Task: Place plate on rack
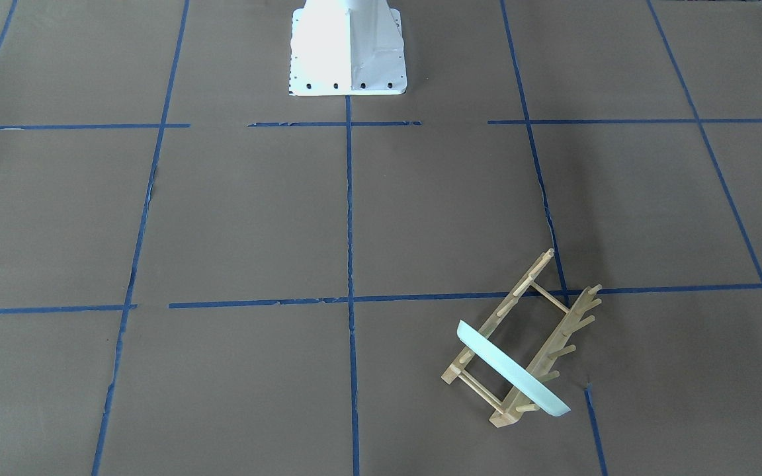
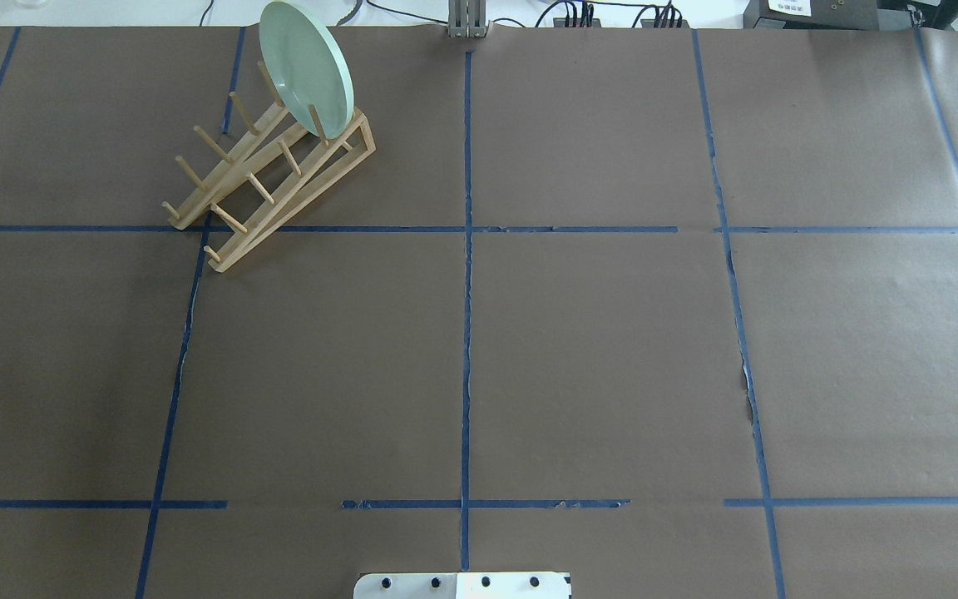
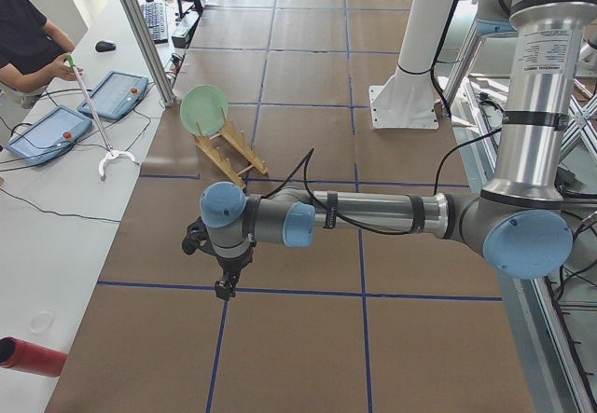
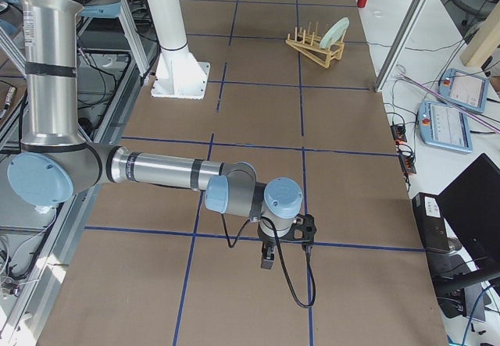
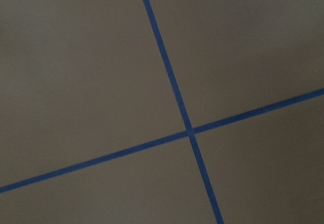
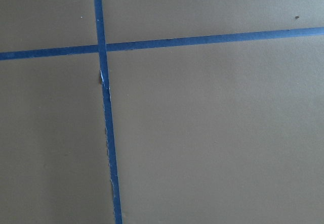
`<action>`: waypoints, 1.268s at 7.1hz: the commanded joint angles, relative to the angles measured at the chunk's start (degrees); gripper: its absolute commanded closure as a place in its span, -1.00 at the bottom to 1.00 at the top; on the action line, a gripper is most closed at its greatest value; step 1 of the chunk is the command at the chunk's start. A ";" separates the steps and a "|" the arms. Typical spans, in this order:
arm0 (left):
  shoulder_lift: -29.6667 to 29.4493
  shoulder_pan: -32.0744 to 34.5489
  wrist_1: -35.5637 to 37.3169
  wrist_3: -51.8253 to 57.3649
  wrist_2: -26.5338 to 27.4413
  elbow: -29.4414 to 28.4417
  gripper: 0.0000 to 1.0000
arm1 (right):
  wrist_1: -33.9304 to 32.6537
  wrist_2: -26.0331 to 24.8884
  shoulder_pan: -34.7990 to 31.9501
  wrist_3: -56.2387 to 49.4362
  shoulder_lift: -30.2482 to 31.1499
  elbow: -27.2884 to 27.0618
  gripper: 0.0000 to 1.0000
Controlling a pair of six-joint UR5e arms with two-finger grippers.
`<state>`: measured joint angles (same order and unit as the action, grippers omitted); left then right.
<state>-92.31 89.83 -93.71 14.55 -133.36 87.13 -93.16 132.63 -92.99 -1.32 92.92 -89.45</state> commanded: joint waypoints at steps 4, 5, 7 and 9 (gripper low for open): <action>2.93 0.95 5.11 0.30 -0.50 1.28 -1.00 | 0.00 0.00 0.00 0.08 -0.02 0.06 -1.00; 3.63 1.65 6.51 0.21 -0.50 3.55 -1.00 | 0.00 0.00 0.00 0.00 0.06 -0.03 -1.00; 3.55 3.24 10.82 -0.14 -0.50 6.56 -1.00 | 0.00 0.00 0.00 0.00 -0.02 -0.03 -1.00; 3.55 3.24 10.66 -6.07 -0.67 6.39 -1.00 | 0.00 0.00 0.00 0.00 -0.02 -0.03 -1.00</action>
<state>-88.76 92.95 -83.21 12.58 -133.93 93.41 -93.16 132.63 -92.99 -1.32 92.90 -89.43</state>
